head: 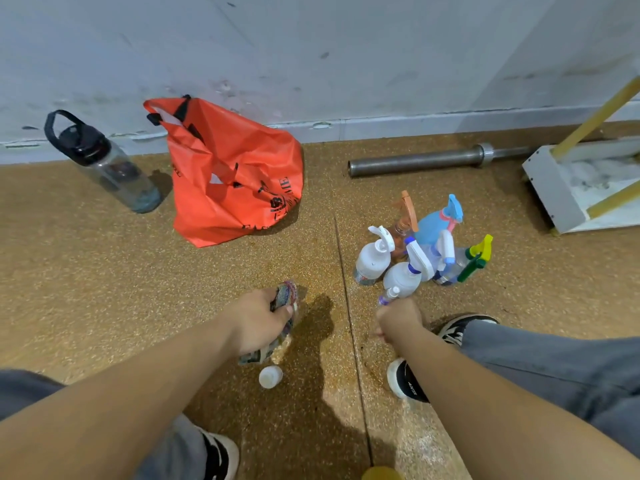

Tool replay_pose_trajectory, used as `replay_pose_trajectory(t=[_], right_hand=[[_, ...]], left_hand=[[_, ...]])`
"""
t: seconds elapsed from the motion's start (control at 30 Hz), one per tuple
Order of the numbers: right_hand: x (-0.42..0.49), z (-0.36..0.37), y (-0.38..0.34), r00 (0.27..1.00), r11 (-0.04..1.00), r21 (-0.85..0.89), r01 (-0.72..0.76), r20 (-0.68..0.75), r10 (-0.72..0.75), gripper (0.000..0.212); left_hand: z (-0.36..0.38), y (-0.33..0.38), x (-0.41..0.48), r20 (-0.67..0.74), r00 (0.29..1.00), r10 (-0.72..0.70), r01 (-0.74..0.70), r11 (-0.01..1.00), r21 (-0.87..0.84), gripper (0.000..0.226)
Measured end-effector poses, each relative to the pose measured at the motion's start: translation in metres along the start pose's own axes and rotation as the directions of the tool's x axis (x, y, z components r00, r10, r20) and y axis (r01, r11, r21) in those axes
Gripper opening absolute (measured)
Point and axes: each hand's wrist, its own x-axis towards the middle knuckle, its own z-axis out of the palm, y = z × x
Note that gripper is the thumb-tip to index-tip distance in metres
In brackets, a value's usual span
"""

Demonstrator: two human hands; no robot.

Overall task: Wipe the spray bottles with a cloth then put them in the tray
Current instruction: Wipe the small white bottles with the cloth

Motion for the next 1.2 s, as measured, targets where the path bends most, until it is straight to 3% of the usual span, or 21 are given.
replay_pose_trajectory(t=[0.1, 0.17, 0.3, 0.43, 0.53, 0.63, 0.83, 0.97, 1.07, 1.13, 1.2], right_hand=[[-0.034, 0.009, -0.011, 0.985, 0.997, 0.004, 0.080, 0.152, -0.079, 0.045], [-0.057, 0.021, -0.022, 0.955, 0.989, 0.009, 0.147, 0.258, -0.145, 0.029], [-0.092, 0.055, -0.027, 0.873, 0.912, -0.134, 0.388, 0.370, -0.317, 0.026], [-0.116, 0.100, -0.011, 0.816, 0.840, -0.244, 0.484, 0.473, -0.333, 0.040], [-0.117, 0.128, 0.006, 0.774, 0.741, -0.348, 0.575, 0.525, -0.354, 0.055], [-0.112, 0.145, 0.020, 0.758, 0.740, -0.327, 0.587, 0.542, -0.363, 0.052], [-0.104, 0.167, 0.026, 0.771, 0.723, -0.315, 0.615, 0.431, -0.468, 0.016], [-0.091, 0.172, 0.024, 0.745, 0.686, -0.326, 0.650, 0.448, -0.493, 0.023], [-0.089, 0.168, 0.021, 0.728, 0.703, -0.242, 0.669, 0.402, -0.555, 0.014], [-0.087, 0.161, 0.014, 0.764, 0.776, -0.130, 0.617, 0.336, -0.551, 0.006], [-0.087, 0.150, -0.001, 0.804, 0.859, 0.021, 0.512, 0.339, -0.488, 0.016]], left_hand=[[-0.005, -0.015, -0.019, -0.018, 1.000, -0.002, 0.001, 1.000, -0.023, 0.023], [-0.009, -0.027, -0.029, -0.022, 1.000, -0.013, 0.012, 0.999, -0.044, 0.021], [-0.012, -0.042, -0.043, -0.065, 0.997, -0.041, 0.036, 0.996, -0.078, 0.022], [0.005, -0.066, -0.040, -0.114, 0.986, -0.124, 0.111, 0.988, -0.111, 0.022], [0.025, -0.097, -0.034, -0.093, 0.981, -0.172, 0.173, 0.985, -0.003, 0.028], [0.035, -0.124, -0.028, -0.070, 0.971, -0.228, 0.231, 0.972, 0.042, 0.025], [0.037, -0.142, -0.007, -0.005, 0.957, -0.290, 0.290, 0.955, 0.067, 0.023], [0.037, -0.133, 0.006, 0.023, 0.962, -0.271, 0.270, 0.962, 0.027, 0.025], [0.035, -0.125, 0.012, -0.008, 0.970, -0.241, 0.241, 0.969, -0.056, 0.021], [0.031, -0.119, 0.014, -0.049, 0.973, -0.225, 0.218, 0.969, -0.115, 0.020], [0.024, -0.111, 0.014, -0.091, 0.972, -0.217, 0.195, 0.960, -0.198, 0.025]])
